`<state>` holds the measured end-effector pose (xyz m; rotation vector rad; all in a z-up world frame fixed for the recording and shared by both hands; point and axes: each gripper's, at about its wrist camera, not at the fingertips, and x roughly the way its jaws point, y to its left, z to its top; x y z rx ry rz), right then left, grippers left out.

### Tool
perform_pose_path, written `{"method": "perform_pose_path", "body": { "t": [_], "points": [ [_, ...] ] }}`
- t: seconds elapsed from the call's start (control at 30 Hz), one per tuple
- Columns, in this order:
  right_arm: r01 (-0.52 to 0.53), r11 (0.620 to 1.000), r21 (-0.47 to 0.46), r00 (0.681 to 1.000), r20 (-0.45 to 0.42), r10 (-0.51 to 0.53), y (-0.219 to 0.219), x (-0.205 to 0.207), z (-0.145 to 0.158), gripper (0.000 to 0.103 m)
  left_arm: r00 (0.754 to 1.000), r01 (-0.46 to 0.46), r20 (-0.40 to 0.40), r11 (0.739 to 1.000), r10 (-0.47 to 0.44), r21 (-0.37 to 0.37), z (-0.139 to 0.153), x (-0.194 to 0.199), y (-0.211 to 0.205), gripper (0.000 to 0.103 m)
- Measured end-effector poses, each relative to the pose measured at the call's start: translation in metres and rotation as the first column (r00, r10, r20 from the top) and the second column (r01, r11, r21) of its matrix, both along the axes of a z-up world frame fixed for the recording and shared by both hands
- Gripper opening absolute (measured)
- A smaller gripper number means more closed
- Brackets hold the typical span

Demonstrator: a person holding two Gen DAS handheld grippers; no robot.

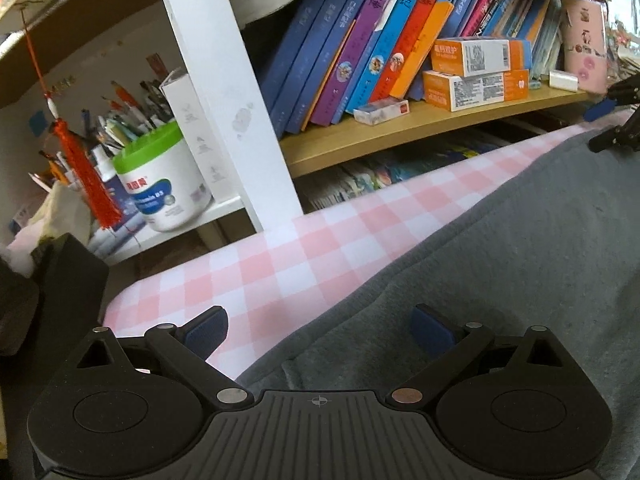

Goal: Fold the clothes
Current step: 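Reach both grippers to the sweatshirt side edge and grasp it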

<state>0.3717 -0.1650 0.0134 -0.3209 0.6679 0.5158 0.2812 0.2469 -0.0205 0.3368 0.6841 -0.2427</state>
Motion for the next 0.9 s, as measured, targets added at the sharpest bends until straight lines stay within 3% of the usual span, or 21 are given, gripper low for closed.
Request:
{"method": "perform_pose_path", "body": {
  "t": [0.2,0.3,0.37,0.57,0.67,0.8,0.9],
  "points": [
    [-0.006,0.999,0.052,0.998,-0.058,0.009,-0.01,0.003,-0.001,0.06,0.999,0.006,-0.031,1.0,-0.007,-0.028,-0.001,0.002,0.011,0.099],
    [0.005,0.997,0.079,0.998,-0.062,0.0,-0.013,0.002,-0.003,0.057,0.997,-0.01,-0.077,0.996,0.002,-0.094,-0.003,0.006,0.019,0.096],
    [-0.002,0.995,0.097,0.997,-0.072,0.009,-0.014,0.001,-0.003,0.047,0.994,-0.016,-0.109,0.989,0.0,-0.145,-0.003,0.009,0.022,0.088],
    [-0.02,0.994,0.106,0.997,-0.076,0.028,-0.011,-0.006,0.0,0.017,0.987,-0.013,-0.162,0.98,-0.02,-0.196,0.002,0.006,0.019,0.051],
    [-0.003,0.997,0.078,1.0,-0.007,0.004,-0.008,-0.02,0.001,0.013,0.985,-0.032,-0.173,0.981,-0.001,-0.191,0.006,0.001,0.013,0.031],
    [0.04,0.997,0.069,0.994,0.094,-0.046,-0.005,-0.043,0.009,0.013,0.996,-0.037,-0.08,0.989,0.026,-0.142,0.022,-0.02,0.005,0.003],
    [0.06,0.997,0.046,0.983,0.17,-0.067,-0.004,-0.072,0.022,0.013,0.998,-0.057,-0.007,0.983,0.057,-0.172,0.041,-0.042,0.01,0.0]
  ]
}}
